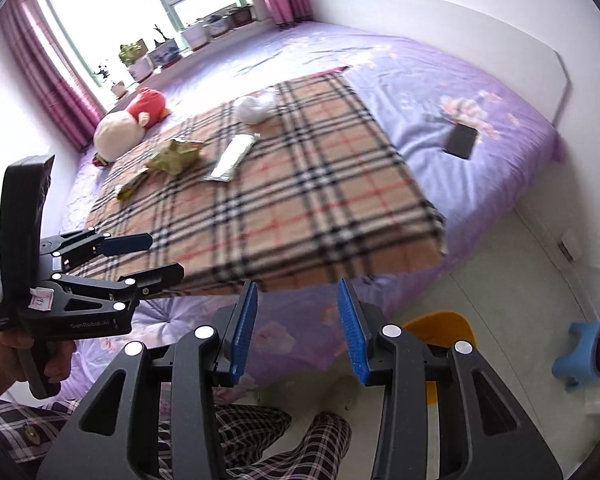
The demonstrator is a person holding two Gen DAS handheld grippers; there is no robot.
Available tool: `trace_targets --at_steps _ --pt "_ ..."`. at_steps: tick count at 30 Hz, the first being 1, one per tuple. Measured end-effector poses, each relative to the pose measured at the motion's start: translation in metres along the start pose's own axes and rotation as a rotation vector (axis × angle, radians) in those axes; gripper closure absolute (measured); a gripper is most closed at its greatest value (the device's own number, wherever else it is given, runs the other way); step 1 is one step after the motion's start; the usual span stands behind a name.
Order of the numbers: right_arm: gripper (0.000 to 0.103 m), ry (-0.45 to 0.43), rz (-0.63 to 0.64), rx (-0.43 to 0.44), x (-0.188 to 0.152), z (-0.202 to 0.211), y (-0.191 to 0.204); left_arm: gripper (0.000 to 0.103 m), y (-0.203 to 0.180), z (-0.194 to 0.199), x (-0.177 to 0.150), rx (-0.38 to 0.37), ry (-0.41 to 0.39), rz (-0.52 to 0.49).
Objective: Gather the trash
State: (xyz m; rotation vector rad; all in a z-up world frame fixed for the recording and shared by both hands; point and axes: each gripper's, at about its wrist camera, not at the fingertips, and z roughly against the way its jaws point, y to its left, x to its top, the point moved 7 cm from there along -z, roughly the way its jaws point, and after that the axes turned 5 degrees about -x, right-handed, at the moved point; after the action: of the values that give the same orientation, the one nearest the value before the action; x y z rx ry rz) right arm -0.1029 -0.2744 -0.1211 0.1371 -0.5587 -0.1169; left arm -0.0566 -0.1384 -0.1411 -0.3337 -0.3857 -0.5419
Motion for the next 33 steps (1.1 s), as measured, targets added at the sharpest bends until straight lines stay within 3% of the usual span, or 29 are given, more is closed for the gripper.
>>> trace_targets --at_steps 9,12,13,18,26,33 --pt "0.058 -0.018 0.091 0.058 0.032 -0.018 0.069 0.034 0.09 0.028 -0.018 0.081 -0.047 0.152" --pt "0.049 -0.026 0.101 0.051 0.042 -0.028 0.082 0.032 0.118 0.034 -0.02 0.114 -0.055 0.178" --pt "0.046 -0.027 0.101 0.049 0.046 -0.033 0.087 0.027 0.128 0.035 -0.02 0.129 -0.06 0.185" --pt "0.042 -0.014 0.083 0.034 0.063 -0.062 0.103 0.024 0.176 0.037 -0.018 0.185 -0.063 0.214" --pt "0.04 0.01 0.008 -0.041 0.089 -0.112 0.105 0.023 0.24 0.023 -0.008 0.229 -0.025 0.207" --pt "0.039 0.041 -0.02 -0.092 0.106 -0.146 0.109 0.021 0.265 0.013 0.007 0.229 -0.008 0.167"
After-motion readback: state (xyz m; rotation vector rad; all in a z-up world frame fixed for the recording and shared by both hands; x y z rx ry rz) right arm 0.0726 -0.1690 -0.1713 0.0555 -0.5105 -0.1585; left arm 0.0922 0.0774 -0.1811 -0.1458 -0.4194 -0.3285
